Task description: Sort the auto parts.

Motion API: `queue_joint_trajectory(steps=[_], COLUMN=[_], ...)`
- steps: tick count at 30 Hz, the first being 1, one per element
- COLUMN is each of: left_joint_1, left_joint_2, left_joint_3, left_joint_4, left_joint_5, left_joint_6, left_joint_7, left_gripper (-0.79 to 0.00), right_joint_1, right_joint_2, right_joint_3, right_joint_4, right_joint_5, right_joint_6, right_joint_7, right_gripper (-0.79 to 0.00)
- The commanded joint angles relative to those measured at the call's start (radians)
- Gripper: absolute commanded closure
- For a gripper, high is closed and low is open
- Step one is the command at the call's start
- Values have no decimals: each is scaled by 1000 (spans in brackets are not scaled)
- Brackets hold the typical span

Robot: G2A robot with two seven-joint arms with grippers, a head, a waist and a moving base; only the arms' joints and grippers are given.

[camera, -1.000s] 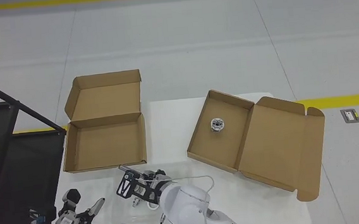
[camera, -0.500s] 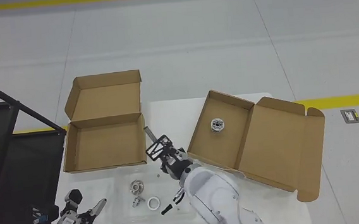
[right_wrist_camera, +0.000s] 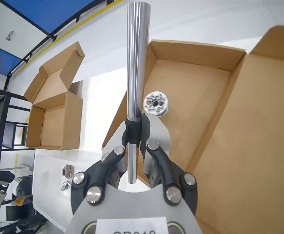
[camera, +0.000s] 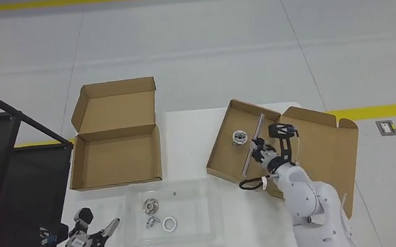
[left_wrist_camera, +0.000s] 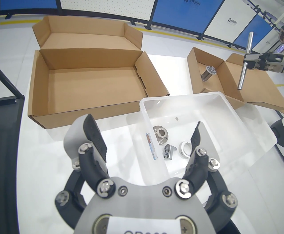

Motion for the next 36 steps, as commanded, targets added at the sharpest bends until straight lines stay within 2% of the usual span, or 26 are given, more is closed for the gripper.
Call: queue_joint_trajectory(steps=[1,6,17,24,30,31,32,33,34,36], left_joint_1=[-1,-6,-8,-10,-12,-12,-12,-12,-11,-11], left_joint_2=[0,0,0,0,0,0,0,0,0,0], left_joint_3=[0,3,3,5,7,7,7,6,6,6], left_joint_4=[1,1,3,5,6,6,7,6,7,7], left_joint_5=[-3,-4,-13,-15,-15,-15,-17,-18,-17,-19], left_joint_6=[0,3,9,12,13,14,14,14,13,14], left_joint_7=[-3,-12,-16,-18,-19,-19,-19,-17,-17,-16], left_gripper=[-785,-785,-785,-785,-785,-785,-785,-785,-785,-785], right_joint_1=[34,118,299,361,393,397,401,405,407,411], right_joint_2=[7,22,45,55,60,61,62,62,63,65], right_joint_3=[30,79,70,47,27,23,20,17,14,7], right_joint_4=[59,194,491,594,639,645,650,655,658,661], right_joint_5=[32,72,43,39,36,36,37,37,35,31], right_joint_6=[-26,-64,-26,-14,12,18,23,26,32,43], right_joint_7=[26,45,91,149,149,149,149,147,144,139], right_gripper=[0,0,0,0,-9,-142,-234,-234,-363,-400])
